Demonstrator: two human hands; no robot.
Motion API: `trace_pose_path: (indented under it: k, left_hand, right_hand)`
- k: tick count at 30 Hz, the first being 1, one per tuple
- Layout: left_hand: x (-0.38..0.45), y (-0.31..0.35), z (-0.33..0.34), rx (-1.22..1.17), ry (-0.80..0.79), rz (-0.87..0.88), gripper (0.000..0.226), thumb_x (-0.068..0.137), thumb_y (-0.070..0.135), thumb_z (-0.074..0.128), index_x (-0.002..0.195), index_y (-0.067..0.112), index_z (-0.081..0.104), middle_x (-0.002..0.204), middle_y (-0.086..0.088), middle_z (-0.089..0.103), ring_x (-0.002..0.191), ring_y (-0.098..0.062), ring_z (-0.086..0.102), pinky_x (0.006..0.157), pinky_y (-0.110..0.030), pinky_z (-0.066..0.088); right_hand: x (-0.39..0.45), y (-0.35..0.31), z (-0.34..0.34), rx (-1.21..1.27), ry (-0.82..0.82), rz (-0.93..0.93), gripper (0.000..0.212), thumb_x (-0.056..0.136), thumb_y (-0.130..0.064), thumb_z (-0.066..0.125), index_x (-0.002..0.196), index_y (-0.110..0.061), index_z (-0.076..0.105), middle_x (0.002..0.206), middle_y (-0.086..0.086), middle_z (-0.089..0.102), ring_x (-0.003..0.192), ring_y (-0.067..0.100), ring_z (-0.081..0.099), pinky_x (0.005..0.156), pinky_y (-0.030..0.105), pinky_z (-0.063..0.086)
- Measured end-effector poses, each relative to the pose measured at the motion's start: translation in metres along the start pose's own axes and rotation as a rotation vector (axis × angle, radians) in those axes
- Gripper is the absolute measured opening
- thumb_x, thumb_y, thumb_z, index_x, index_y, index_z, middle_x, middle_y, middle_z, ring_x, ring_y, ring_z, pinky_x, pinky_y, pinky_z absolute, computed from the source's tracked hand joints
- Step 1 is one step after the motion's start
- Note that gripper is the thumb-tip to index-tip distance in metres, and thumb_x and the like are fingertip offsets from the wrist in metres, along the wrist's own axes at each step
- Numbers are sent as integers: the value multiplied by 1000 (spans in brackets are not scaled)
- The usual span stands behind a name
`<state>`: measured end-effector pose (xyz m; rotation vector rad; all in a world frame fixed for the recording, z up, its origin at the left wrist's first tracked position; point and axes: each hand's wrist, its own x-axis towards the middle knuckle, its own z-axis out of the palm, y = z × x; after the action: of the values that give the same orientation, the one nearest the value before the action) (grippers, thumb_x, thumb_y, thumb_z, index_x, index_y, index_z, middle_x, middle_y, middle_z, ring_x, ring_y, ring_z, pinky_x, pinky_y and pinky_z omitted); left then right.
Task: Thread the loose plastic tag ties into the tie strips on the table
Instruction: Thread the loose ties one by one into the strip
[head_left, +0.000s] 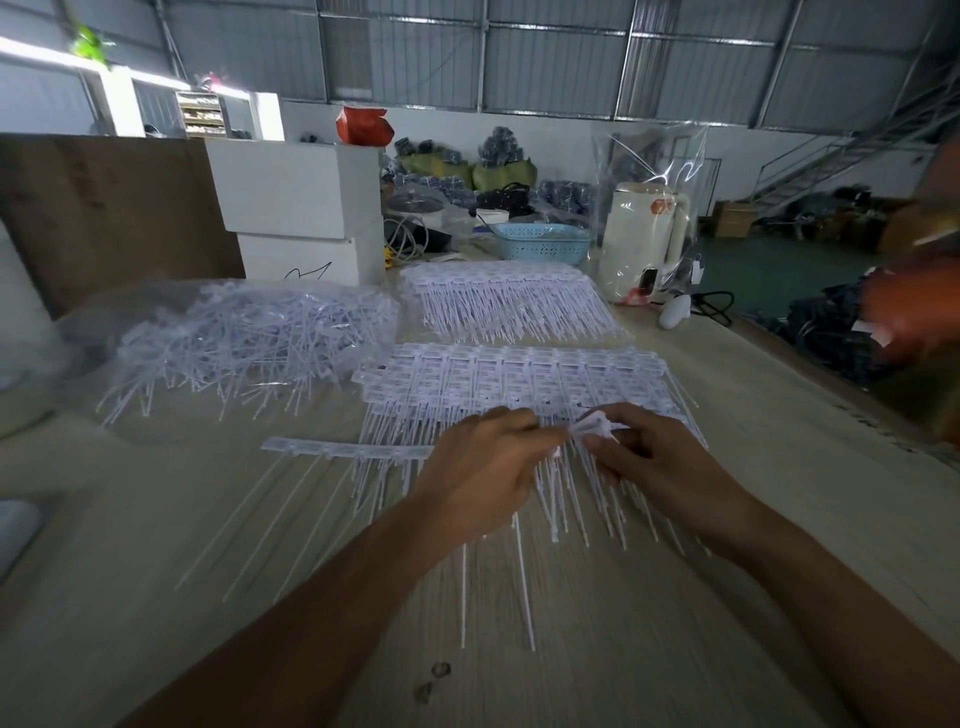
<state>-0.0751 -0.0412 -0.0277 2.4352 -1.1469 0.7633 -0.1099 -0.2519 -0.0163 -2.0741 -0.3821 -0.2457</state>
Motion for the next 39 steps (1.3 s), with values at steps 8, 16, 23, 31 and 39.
trace_pose_path:
  k: [8, 16, 23, 31, 39]
  left_hand:
    - [2, 4, 5, -238, 99, -136, 28, 90, 21, 70, 118, 23, 66, 101, 0, 70, 93, -21, 62, 76, -32, 50]
    - [4, 17, 9, -433, 136, -220, 21, 90, 23, 69, 102, 23, 52, 96, 4, 65, 91, -16, 63, 73, -43, 53]
    - [5, 22, 2, -408, 12, -198, 32, 93, 13, 57, 120, 26, 46, 119, 5, 63, 109, -11, 59, 89, -37, 51]
    - [5, 19, -2, -91, 81, -229, 25, 91, 18, 62, 115, 21, 66, 105, 2, 69, 100, -20, 58, 83, -33, 42]
    - [4, 11, -6, -48, 56, -181, 32, 92, 29, 63, 125, 25, 63, 107, 2, 70, 100, -22, 60, 85, -35, 42]
  right_hand:
    - [-1, 1, 3, 50, 34, 89, 16, 101, -32, 52, 111, -19, 49, 55, -3, 52, 47, 8, 42, 46, 18, 34]
    - [-2, -14, 10, 242, -47, 191, 40, 92, -40, 67, 53, -32, 59, 51, -5, 40, 43, 5, 32, 43, 15, 26]
    - [-2, -16, 2, 275, -1, 289, 40, 93, -38, 67, 59, -26, 49, 54, -6, 34, 47, 9, 25, 46, 24, 21]
    - [-1, -16, 4, 299, 44, 279, 47, 97, -26, 64, 53, -28, 48, 56, -4, 35, 46, 10, 24, 45, 24, 20]
    - [-2, -14, 4, 355, 66, 259, 47, 98, -29, 60, 52, -30, 51, 54, -8, 37, 46, 8, 28, 46, 22, 24]
